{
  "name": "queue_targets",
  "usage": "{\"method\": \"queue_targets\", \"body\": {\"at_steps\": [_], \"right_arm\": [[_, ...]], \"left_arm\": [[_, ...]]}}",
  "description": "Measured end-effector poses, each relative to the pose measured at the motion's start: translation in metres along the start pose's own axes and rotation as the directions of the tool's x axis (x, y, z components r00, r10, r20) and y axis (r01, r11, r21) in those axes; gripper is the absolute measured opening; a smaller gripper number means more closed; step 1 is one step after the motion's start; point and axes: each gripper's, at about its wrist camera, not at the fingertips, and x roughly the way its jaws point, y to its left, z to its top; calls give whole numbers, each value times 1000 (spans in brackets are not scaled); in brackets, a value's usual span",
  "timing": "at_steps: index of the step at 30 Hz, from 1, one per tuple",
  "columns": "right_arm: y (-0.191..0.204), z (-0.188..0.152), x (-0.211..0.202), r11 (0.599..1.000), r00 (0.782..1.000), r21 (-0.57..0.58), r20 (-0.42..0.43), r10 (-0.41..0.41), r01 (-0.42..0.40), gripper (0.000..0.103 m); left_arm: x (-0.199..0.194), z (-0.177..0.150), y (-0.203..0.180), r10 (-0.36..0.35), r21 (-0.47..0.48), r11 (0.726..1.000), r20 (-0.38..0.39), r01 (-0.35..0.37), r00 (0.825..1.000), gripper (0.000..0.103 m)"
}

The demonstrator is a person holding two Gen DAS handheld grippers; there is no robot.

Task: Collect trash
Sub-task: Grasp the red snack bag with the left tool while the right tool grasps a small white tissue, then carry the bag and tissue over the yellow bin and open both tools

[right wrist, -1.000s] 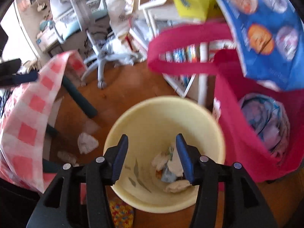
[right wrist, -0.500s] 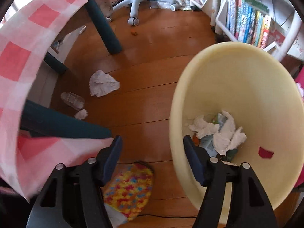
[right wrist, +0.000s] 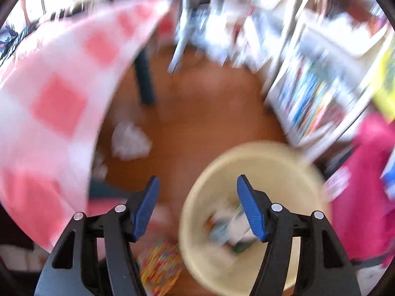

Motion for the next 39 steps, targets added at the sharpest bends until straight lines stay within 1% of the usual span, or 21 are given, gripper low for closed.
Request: {"method": "queue_targets", "body": {"at_steps": [2, 4, 6, 9, 11, 13, 15, 17, 19, 21, 23, 25, 26, 27, 28, 29, 30, 31, 32, 35, 39], "right_arm": [[-3, 30, -26, 1000, 994, 11, 106, 19, -20, 64], [10, 77, -54, 996, 970, -32, 226, 90, -85, 64], [42, 128, -73, 978, 931, -123, 305, 201, -171, 66], [107, 197, -66, 925, 886, -214, 285, 366, -314, 66], [155, 230, -50, 889, 869, -267, 236, 434, -371, 66], [214, 262, -25, 857, 864, -328, 179, 471, -399, 65], [275, 281, 10, 831, 876, -385, 104, 470, -400, 56], [308, 287, 38, 813, 887, -423, 43, 459, -400, 48], [346, 279, 60, 780, 908, -524, 30, 418, -342, 47], [366, 273, 71, 749, 904, -558, -3, 428, -357, 44], [372, 272, 69, 753, 895, -548, 19, 446, -364, 44], [370, 277, 62, 764, 883, -531, 60, 465, -366, 44], [372, 279, 63, 765, 887, -532, 56, 458, -362, 44], [380, 283, 70, 766, 896, -538, 43, 442, -352, 44], [387, 283, 78, 770, 916, -552, 26, 400, -320, 44], [392, 281, 88, 770, 931, -559, -10, 366, -309, 44], [398, 280, 98, 774, 934, -552, -28, 355, -310, 41], [396, 282, 98, 782, 933, -539, -23, 359, -314, 28], [392, 283, 96, 790, 934, -527, -18, 358, -313, 15], [384, 278, 89, 790, 926, -516, -19, 376, -331, 11], [341, 260, 45, 796, 906, -488, 23, 423, -359, 11]], "left_arm": [[-6, 5, 32, 94, -72, 993, 17, -93, 995, 88], [-9, 13, 65, 173, -126, 978, 28, -168, 985, 88], [-7, 23, 96, 244, -141, 961, 24, -238, 970, 91], [3, 31, 141, 306, -151, 941, -3, -303, 952, 91], [9, 36, 165, 274, -163, 949, -8, -271, 962, 91], [16, 39, 183, 236, -120, 964, -22, -237, 972, 91], [25, 41, 201, 235, -69, 969, -36, -237, 971, 91], [32, 42, 215, 207, -62, 976, -50, -209, 977, 91], [40, 39, 225, 165, -61, 984, -75, -170, 983, 91], [46, 37, 227, 138, -42, 989, -87, -142, 987, 91], [51, 37, 228, 107, -34, 993, -101, -111, 989, 91], [56, 35, 225, 117, -9, 993, -107, -118, 987, 91], [59, 34, 225, 112, -10, 993, -117, -114, 987, 88], [65, 32, 227, 97, -18, 995, -139, -100, 986, 74], [70, 28, 227, 98, -16, 995, -159, -102, 982, 70], [69, 26, 224, 114, 5, 993, -141, -114, 983, 64], [69, 24, 221, 114, 19, 993, -143, -112, 983, 53], [67, 24, 220, 100, 17, 995, -143, -99, 985, 47], [66, 23, 221, 79, -2, 997, -146, -81, 986, 36], [57, 21, 220, 54, -31, 998, -129, -59, 990, 25], [32, 23, 202, 19, -44, 999, -85, -23, 996, 16]]}}
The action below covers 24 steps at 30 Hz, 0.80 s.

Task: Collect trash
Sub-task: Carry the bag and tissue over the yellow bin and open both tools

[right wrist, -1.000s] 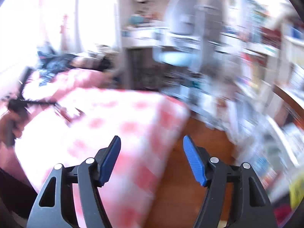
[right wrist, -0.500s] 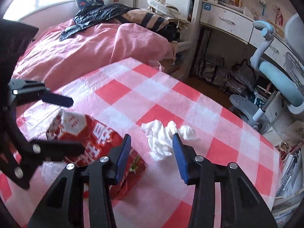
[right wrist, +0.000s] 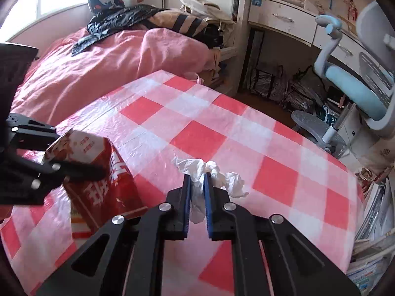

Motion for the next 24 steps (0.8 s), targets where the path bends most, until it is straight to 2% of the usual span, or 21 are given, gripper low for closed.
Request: {"method": "queue_targets", "body": {"at_steps": [3, 6, 9, 12, 14, 17, 19, 20, 21, 22, 24], "right_arm": [[-24, -34, -75, 997, 997, 72, 71, -25, 20, 11], [-59, -96, -169, 983, 987, 163, 115, -110, 90, 11], [-91, -162, -241, 950, 973, 250, 85, -214, 188, 12], [-121, -238, -285, 898, 957, 345, -9, -289, 274, 12], [-136, -288, -293, 862, 949, 398, -89, -303, 313, 12], [-150, -344, -279, 819, 937, 455, -179, -300, 349, 13], [-160, -376, -265, 784, 940, 519, -223, -259, 339, 17], [-164, -396, -255, 765, 931, 536, -262, -253, 358, 27], [-168, -409, -249, 751, 926, 546, -285, -250, 371, 44], [-172, -425, -242, 730, 921, 568, -308, -239, 379, 49], [-179, -448, -235, 693, 912, 602, -347, -220, 396, 50]], "left_arm": [[-26, 3, -35, -44, 28, 999, 45, 42, 998, 14], [-52, 5, -89, -142, 71, 988, 86, 136, 986, 14], [-64, -6, -168, -252, 159, 958, 77, 237, 965, 14], [-54, -25, -258, -339, 254, 911, 10, 325, 941, 15], [-38, -41, -314, -361, 304, 882, -50, 359, 931, 15], [2, -72, -392, -374, 347, 845, -160, 407, 914, 15], [32, -97, -437, -337, 383, 832, -223, 400, 915, 15], [50, -108, -457, -315, 395, 829, -256, 396, 914, 15], [65, -118, -471, -293, 402, 828, -283, 390, 913, 17], [80, -127, -484, -263, 411, 829, -310, 378, 914, 20], [105, -144, -505, -180, 448, 828, -357, 337, 917, 24]]}}
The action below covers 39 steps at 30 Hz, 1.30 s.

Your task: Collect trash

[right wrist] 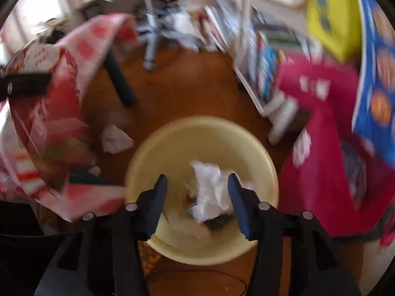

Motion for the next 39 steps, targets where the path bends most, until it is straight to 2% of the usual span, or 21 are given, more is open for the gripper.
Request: {"method": "queue_targets", "body": {"at_steps": [2, 3, 4, 7, 8, 10, 12, 14, 15, 18, 21, 24, 26, 28, 31, 32, 33, 34, 36, 38, 39], "right_arm": [[-10, -2, -3, 1000, 1000, 29, 10, 4, -4, 50], [-12, -2, -7, 1000, 1000, 30, 23, 1, -2, 52], [-10, 0, -14, 1000, 999, 21, 44, -5, 4, 53], [4, 11, -37, 1000, 992, -24, 127, -13, 16, 58], [11, 15, -42, 999, 988, -36, 156, -7, 13, 62], [35, 26, -64, 997, 972, -77, 234, 14, 4, 67], [75, 40, -86, 989, 951, -145, 307, 39, 7, 79], [111, 53, -100, 979, 932, -201, 361, 44, 31, 86], [130, 59, -107, 974, 924, -224, 378, 53, 36, 87], [187, 80, -112, 960, 916, -279, 393, 81, 35, 92], [242, 96, -101, 945, 920, -326, 379, 95, 36, 95], [294, 119, -76, 933, 934, -359, 334, 124, 4, 95], [328, 138, -52, 922, 946, -386, 293, 140, -16, 95], [364, 153, -29, 906, 954, -424, 264, 143, -19, 95], [411, 170, 8, 883, 974, -470, 197, 112, -7, 95], [421, 173, 14, 873, 975, -487, 197, 102, 7, 95], [430, 175, 20, 864, 973, -503, 211, 96, 23, 95], [437, 176, 26, 858, 979, -513, 190, 77, 32, 95], [438, 181, 29, 869, 982, -494, 177, 72, 26, 95], [432, 182, 30, 885, 985, -466, 156, 73, 8, 95], [432, 182, 31, 890, 986, -457, 146, 77, -1, 95]], "left_arm": [[7, 0, -11, 51, 15, 999, -16, -51, 999, 29], [2, -2, -13, 71, 12, 997, -2, -71, 998, 39], [-3, -4, -14, 98, 7, 995, 14, -98, 995, 43], [-40, -16, -5, 209, -34, 978, 79, -207, 975, 52], [-52, -19, 0, 245, -57, 969, 97, -240, 965, 58], [-87, -29, 16, 335, -125, 940, 147, -318, 931, 68], [-127, -45, 34, 411, -201, 906, 198, -374, 890, 83], [-162, -65, 57, 489, -273, 863, 236, -426, 840, 88], [-175, -74, 70, 514, -301, 846, 244, -440, 822, 90], [-210, -101, 114, 585, -370, 793, 240, -484, 775, 94], [-239, -131, 166, 632, -432, 747, 225, -506, 741, 96], [-248, -148, 231, 663, -461, 709, 179, -534, 727, 96], [-246, -156, 282, 687, -487, 674, 136, -556, 714, 96], [-244, -162, 329, 690, -531, 653, 123, -540, 713, 96], [-232, -170, 392, 665, -601, 621, 63, -504, 744, 96], [-227, -171, 409, 665, -610, 615, 60, -500, 745, 96], [-220, -171, 420, 676, -611, 602, 46, -514, 736, 96], [-213, -171, 432, 681, -614, 584, 15, -531, 732, 96], [-202, -175, 452, 655, -630, 576, -25, -521, 755, 96], [-192, -180, 462, 640, -650, 555, -65, -519, 766, 96], [-191, -181, 463, 630, -659, 555, -65, -507, 774, 96]]}}
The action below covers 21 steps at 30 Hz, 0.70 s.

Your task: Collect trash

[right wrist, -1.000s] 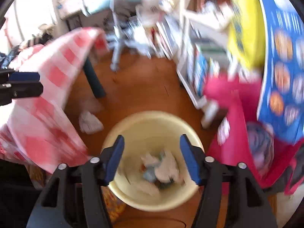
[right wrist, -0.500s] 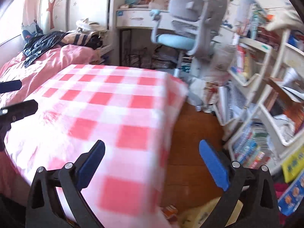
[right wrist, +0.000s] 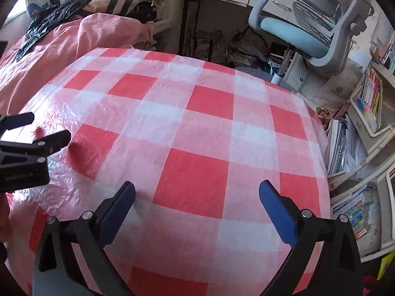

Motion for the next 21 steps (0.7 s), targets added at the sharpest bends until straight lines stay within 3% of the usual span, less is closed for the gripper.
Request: {"method": "queue_targets", "body": {"at_steps": [5, 21], "right_arm": [[-9, 5, 12, 991, 995, 100, -35, 92, -88, 96], [-2, 8, 11, 992, 996, 91, -39, 86, -82, 97]], "left_arm": [[0, -3, 2, -4, -29, 1000, 11, 4, 1000, 96], [0, -3, 4, -18, -40, 999, 8, 19, 1000, 96]]}}
